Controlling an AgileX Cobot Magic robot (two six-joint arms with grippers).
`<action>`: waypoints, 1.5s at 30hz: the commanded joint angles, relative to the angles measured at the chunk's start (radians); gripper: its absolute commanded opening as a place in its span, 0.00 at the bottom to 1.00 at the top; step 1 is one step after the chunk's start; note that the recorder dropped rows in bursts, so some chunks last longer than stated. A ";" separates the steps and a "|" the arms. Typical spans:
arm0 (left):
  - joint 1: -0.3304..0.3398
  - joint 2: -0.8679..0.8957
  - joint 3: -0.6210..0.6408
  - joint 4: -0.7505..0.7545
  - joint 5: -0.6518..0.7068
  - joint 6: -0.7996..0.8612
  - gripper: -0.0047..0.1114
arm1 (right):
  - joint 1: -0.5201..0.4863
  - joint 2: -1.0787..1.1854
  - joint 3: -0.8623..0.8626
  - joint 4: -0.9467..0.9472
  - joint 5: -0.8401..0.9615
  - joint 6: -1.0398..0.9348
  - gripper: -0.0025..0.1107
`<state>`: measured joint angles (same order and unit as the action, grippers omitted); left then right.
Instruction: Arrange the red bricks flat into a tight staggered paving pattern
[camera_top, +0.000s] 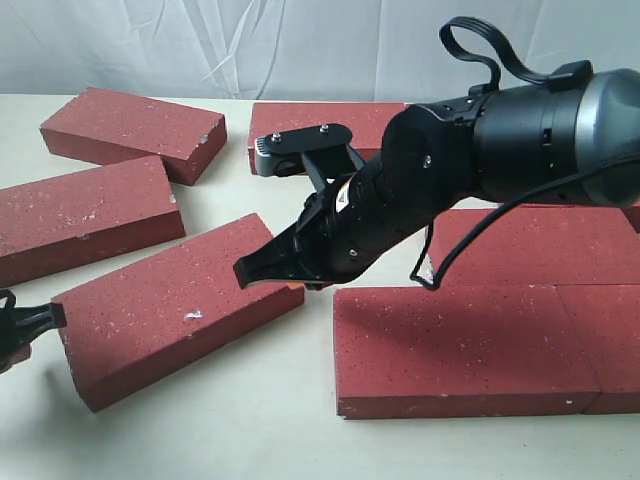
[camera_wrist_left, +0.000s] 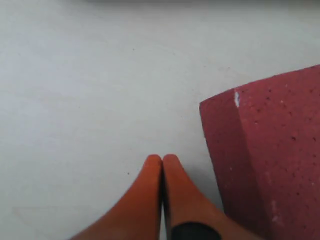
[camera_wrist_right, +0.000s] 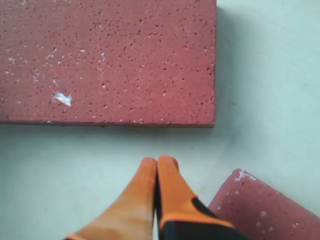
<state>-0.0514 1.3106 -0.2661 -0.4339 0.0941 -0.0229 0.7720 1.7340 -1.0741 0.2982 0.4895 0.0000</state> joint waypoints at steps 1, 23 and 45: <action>-0.001 -0.010 0.007 -0.076 -0.006 -0.003 0.04 | -0.005 -0.010 0.003 -0.008 0.000 0.000 0.02; -0.001 -0.008 -0.193 -0.042 0.443 0.181 0.04 | -0.005 -0.010 0.003 -0.008 -0.007 0.000 0.02; -0.001 -0.008 -0.193 0.131 0.411 0.023 0.04 | -0.005 -0.010 0.003 -0.008 -0.014 0.000 0.02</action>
<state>-0.0514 1.3066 -0.4546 -0.3132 0.5225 0.0140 0.7720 1.7340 -1.0741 0.2982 0.4862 0.0000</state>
